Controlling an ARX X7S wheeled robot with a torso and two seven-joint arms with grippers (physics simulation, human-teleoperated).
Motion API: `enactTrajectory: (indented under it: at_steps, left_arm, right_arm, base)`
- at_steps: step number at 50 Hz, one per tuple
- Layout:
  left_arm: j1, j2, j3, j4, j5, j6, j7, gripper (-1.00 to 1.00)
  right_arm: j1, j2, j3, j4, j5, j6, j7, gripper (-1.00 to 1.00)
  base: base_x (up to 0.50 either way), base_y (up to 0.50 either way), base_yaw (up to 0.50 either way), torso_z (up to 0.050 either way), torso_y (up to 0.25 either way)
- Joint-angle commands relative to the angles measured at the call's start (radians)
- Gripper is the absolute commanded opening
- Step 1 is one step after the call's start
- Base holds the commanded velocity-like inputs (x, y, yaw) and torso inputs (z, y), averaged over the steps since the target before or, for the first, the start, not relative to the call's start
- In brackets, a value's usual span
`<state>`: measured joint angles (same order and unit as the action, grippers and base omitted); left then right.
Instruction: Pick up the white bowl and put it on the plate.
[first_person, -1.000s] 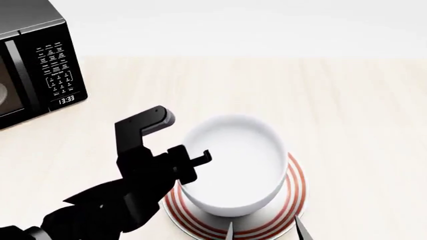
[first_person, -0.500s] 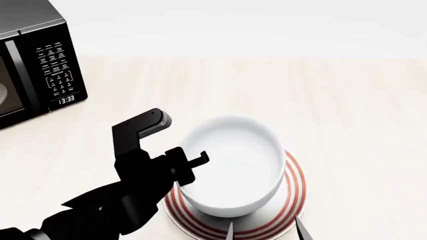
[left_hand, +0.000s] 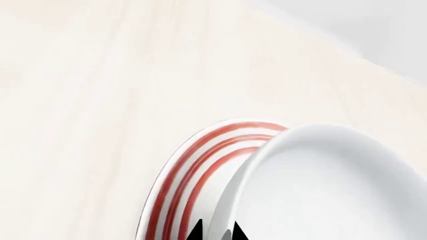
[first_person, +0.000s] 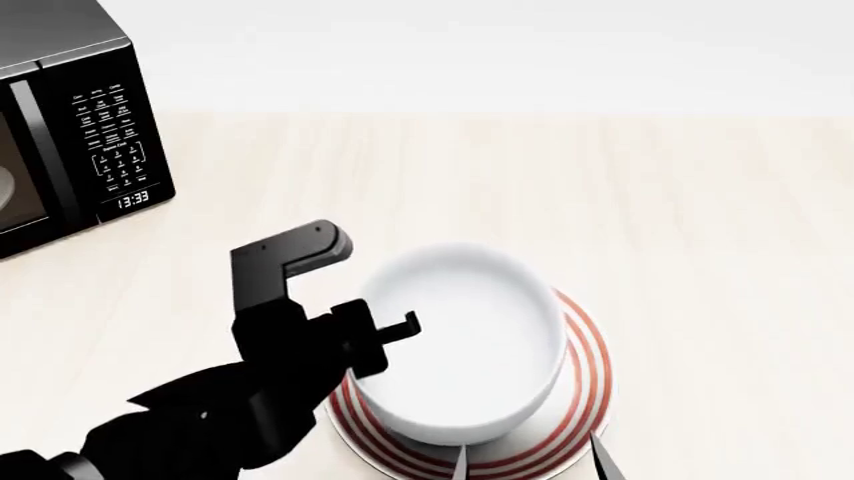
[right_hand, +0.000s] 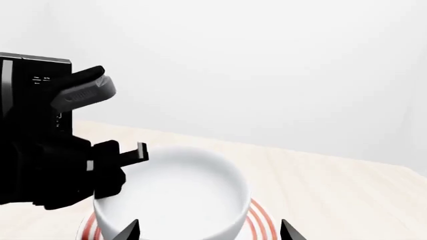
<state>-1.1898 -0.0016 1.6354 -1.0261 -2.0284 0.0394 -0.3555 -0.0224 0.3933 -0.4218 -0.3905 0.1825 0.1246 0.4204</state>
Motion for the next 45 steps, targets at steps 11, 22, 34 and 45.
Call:
enactTrajectory:
  at_steps: [11,22,34,45]
  left_arm:
    - [-0.021,0.002,-0.031,0.0,0.066,-0.095,-0.035,-1.0]
    - [-0.022,0.001,-0.031,0.005,0.041,-0.072,-0.01,1.0]
    - [-0.035,0.001,-0.019,0.022,0.087,-0.025,-0.012,1.0]
    - [-0.059,-0.189,0.018,0.332,0.23,0.119,-0.165,1.0]
  right_arm:
    - [0.001,0.002,-0.005,0.003,0.003,-0.003,0.002,1.0]
    - [0.007,0.003,-0.006,0.009,0.008,-0.003,0.001,1.0]
    - [0.006,0.007,-0.006,0.005,0.009,-0.004,0.005,1.0]
    - [0.002,0.015,-0.006,-0.037,0.002,0.012,0.019,1.0]
  base:
    - [0.0,0.0,0.0,0.0,0.001]
    - [0.0,0.0,0.0,0.0,0.0]
    - [0.0,0.0,0.0,0.0,0.0]
    - [0.0,0.0,0.0,0.0,0.0]
